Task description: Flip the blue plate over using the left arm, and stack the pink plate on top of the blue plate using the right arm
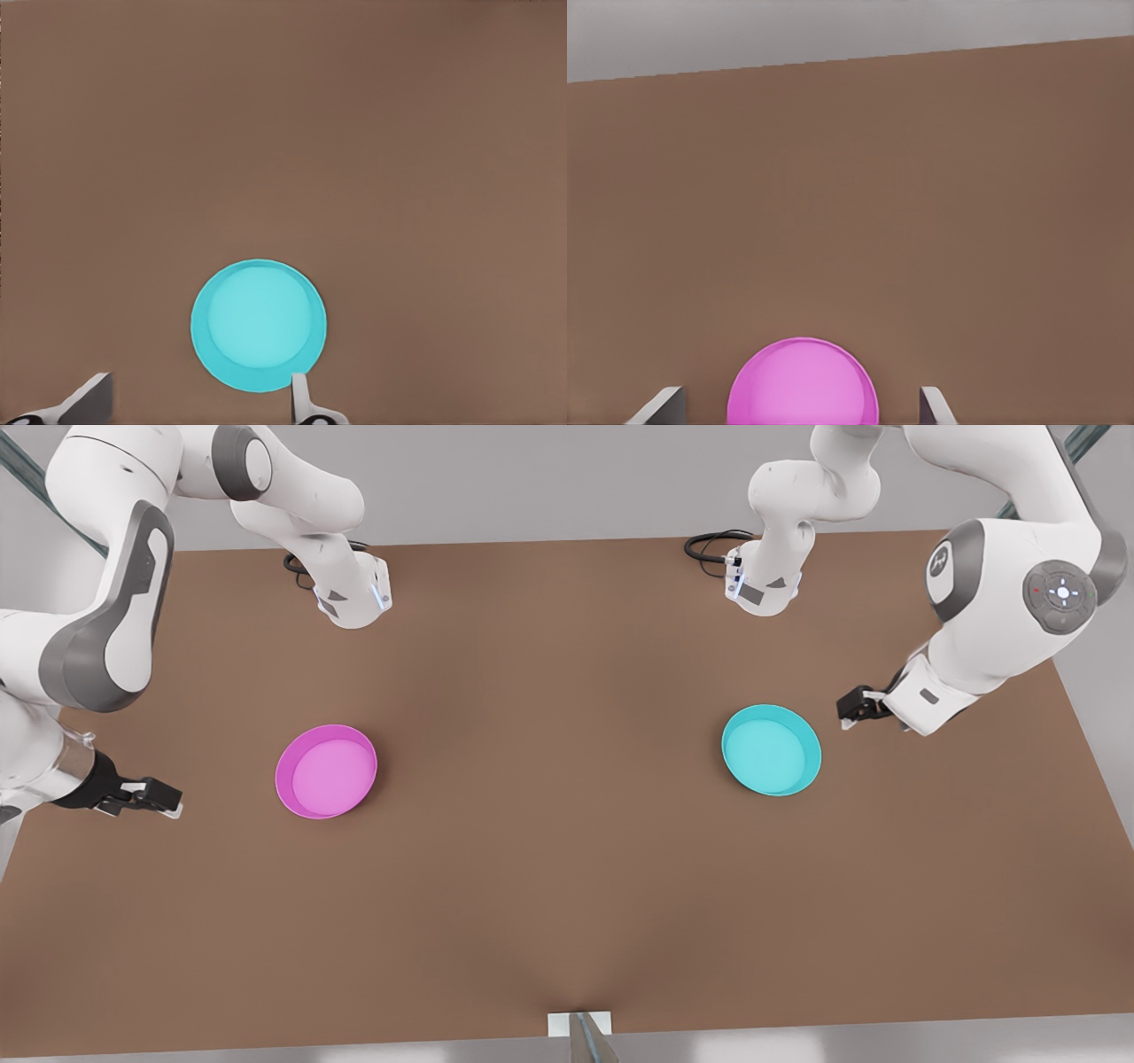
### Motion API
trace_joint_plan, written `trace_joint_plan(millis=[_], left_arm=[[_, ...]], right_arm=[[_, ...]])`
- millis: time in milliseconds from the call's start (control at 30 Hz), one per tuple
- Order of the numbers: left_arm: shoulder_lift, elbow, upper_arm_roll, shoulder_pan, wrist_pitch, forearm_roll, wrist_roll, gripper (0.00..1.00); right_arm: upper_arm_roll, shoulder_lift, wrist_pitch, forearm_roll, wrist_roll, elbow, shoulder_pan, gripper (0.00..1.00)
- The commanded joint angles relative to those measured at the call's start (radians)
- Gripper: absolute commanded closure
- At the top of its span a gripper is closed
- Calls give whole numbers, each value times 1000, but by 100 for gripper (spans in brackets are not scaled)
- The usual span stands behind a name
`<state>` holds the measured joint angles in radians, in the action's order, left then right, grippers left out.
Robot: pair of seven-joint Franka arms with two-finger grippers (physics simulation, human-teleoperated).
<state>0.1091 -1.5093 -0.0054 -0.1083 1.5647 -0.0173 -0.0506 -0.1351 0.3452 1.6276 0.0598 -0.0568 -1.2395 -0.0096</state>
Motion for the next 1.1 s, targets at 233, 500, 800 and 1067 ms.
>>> trace_joint_plan(millis=[233, 500, 800, 1067], left_arm=[[3, -248, 231, -25, 141, -359, 232, 0], [37, -626, 229, -25, 443, -538, 532, 1], [109, -730, 326, -24, 564, -481, 627, 1], [196, -778, 326, -22, 690, -545, 621, 5]], right_arm=[[3, 1, -15, -5, -8, -8, -3, 0], [2, -2, -94, -23, -135, -8, -27, 0], [9, -216, -101, -75, -138, -248, -10, 0], [3, -152, -192, -66, -135, -179, -18, 0]])
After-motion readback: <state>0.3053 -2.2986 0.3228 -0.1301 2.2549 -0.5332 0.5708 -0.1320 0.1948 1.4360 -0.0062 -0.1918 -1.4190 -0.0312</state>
